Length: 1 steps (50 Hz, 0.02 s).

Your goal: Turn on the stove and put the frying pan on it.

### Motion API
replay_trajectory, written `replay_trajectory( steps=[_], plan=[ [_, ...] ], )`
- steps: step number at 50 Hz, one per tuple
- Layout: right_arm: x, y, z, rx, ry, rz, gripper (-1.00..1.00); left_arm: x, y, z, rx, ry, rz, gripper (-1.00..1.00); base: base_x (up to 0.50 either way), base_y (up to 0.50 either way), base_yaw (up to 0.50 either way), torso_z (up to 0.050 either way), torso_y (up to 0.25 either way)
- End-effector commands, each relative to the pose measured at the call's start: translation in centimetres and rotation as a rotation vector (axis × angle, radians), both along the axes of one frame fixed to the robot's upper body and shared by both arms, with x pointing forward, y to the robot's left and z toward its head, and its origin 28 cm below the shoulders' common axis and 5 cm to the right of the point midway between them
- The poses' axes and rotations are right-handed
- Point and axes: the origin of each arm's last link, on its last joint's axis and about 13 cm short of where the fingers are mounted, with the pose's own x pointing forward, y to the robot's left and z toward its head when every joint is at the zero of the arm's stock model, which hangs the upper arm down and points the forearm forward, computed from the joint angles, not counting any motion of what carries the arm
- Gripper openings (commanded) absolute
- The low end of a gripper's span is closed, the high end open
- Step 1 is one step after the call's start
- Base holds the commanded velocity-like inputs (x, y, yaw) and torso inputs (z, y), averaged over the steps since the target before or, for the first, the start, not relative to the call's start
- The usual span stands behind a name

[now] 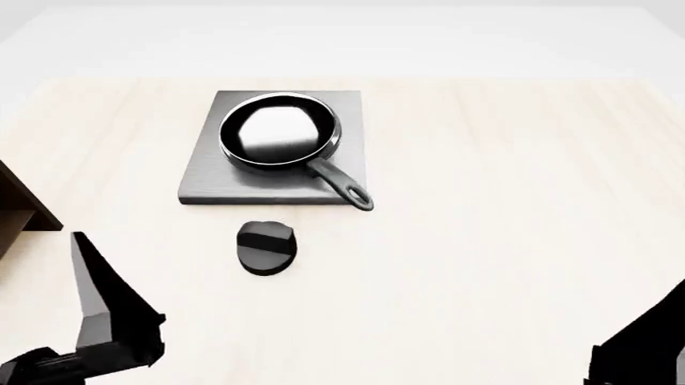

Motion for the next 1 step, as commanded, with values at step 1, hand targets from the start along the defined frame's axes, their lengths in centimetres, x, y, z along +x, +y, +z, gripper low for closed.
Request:
replay_trajectory(
  steps=[1],
  plan=[
    [-1.35,-1.17,0.7,-0.027,-0.184,-0.061,1.0,-0.48,0.63,0.21,-0.025,-0.114,0.013,1.0,0.0,0.0,0.0,0.0,0.0]
  ],
)
